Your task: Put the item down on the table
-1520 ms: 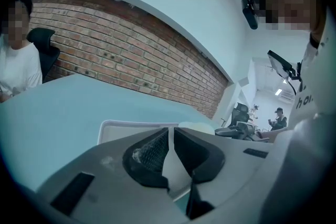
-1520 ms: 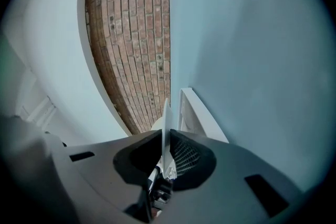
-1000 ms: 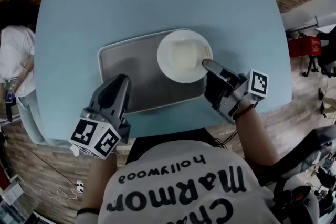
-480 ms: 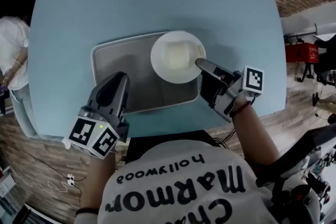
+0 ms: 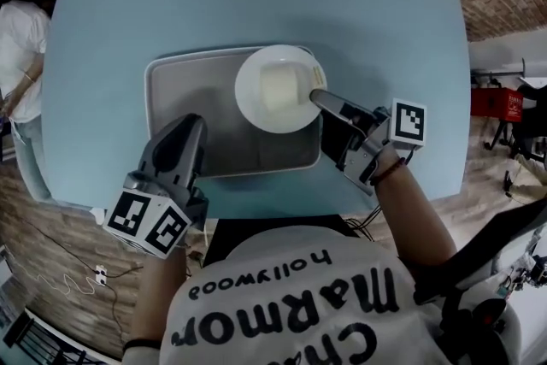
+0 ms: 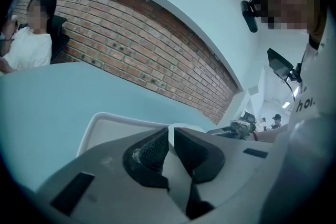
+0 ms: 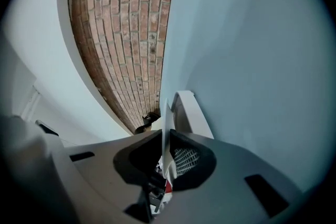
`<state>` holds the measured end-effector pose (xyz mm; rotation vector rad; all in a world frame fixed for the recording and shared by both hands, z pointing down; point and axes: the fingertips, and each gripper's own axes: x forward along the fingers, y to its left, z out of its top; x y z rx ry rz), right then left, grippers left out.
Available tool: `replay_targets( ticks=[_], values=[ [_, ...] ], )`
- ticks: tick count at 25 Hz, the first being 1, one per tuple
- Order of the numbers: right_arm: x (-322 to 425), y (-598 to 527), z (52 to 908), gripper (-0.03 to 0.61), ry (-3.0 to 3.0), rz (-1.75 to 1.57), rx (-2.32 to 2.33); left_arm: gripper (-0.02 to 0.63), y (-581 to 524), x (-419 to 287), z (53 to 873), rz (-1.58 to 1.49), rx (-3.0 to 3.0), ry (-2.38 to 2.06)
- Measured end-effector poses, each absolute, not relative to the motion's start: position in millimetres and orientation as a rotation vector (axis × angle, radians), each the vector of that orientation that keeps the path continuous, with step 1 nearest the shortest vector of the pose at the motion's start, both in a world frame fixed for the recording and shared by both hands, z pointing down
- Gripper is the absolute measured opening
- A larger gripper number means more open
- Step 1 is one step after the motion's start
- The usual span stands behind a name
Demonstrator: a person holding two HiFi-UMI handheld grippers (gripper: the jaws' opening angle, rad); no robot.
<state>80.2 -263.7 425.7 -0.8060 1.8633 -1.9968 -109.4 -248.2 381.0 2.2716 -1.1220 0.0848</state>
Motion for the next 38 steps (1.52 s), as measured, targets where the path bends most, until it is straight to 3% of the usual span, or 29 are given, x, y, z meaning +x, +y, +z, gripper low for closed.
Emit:
replay_targets(
  ticks=[18,38],
  values=[
    [79.1,-270.6,424.0,0.028,2.173,-1.921,-1.007,0.037,-251.8,-105.7,380.7,0.096,2.256,-1.145],
    [71.4,-276.2,438.1,0.055,2.614,-1.543,-1.522,0.037,-249.9,-107.0,397.2,0.140,2.277,-1.113]
  ],
)
